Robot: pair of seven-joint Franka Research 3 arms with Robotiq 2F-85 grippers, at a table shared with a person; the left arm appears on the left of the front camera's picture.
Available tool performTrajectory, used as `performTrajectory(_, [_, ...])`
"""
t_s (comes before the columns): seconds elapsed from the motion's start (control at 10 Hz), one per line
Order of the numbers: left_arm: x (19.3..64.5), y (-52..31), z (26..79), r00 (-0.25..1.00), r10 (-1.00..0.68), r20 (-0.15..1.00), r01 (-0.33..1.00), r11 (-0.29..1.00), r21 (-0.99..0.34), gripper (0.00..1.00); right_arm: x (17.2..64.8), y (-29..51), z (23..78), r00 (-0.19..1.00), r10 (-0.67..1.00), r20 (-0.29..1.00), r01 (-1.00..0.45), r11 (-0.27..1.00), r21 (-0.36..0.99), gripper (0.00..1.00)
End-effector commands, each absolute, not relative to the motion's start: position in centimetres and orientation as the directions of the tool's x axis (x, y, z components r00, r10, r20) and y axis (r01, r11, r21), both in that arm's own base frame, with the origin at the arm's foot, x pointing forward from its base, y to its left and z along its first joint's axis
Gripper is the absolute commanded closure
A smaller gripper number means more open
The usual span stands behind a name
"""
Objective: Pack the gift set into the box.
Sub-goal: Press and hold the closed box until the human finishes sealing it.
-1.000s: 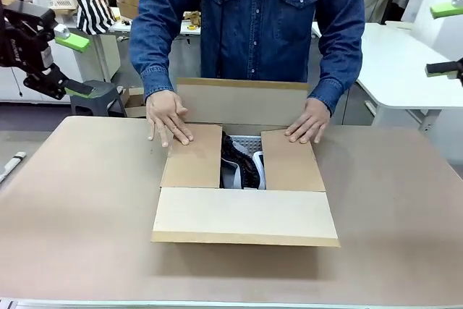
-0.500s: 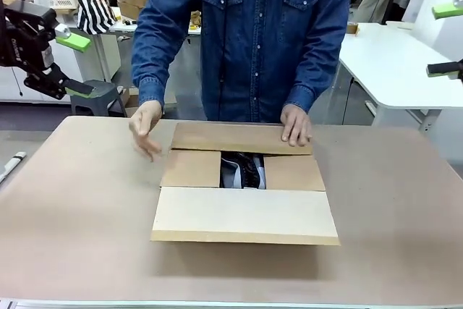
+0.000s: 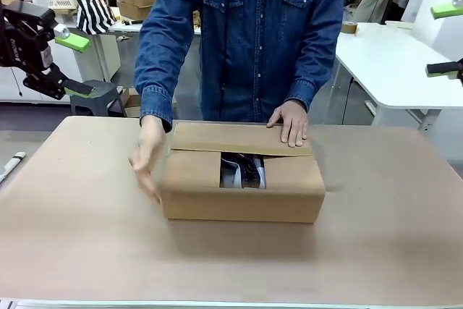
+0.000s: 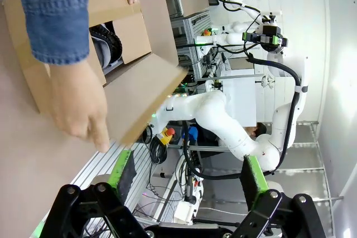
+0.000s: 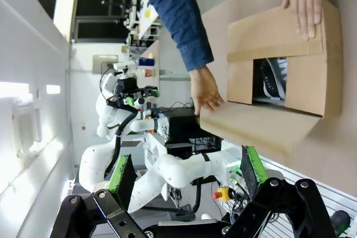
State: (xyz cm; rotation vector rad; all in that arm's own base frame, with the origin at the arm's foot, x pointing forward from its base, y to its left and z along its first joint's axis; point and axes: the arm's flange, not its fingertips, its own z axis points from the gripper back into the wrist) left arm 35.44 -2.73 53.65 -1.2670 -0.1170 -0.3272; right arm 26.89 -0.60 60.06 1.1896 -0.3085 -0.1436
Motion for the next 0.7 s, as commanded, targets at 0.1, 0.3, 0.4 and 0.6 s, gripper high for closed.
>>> performTrajectory(0.1, [35.41,-2.78,53.64,0.941,-0.179,0.287,0.325,0.24,-0.915,0.0,27.35,-0.28,60.23,0.947,-0.263,0.187,-0.085,0.356,0.931,0.0])
performTrajectory(0.3, [35.41,-2.78,53.64,0.941,-0.179,0.287,0.325,0.24,-0.915,0.0,27.35,-0.28,60.23,0.947,-0.263,0.187,-0.085,0.356,0.931,0.0])
performTrajectory(0.4, [35.41,-2.78,53.64,0.941,-0.179,0.287,0.325,0.24,-0.915,0.0,27.35,-0.28,60.23,0.947,-0.263,0.187,-0.085,0.356,0.931,0.0])
performTrajectory(0.6, [35.41,-2.78,53.64,0.941,-0.179,0.287,0.325,0.24,-0.915,0.0,27.35,-0.28,60.23,0.947,-0.263,0.187,-0.085,0.356,0.931,0.0])
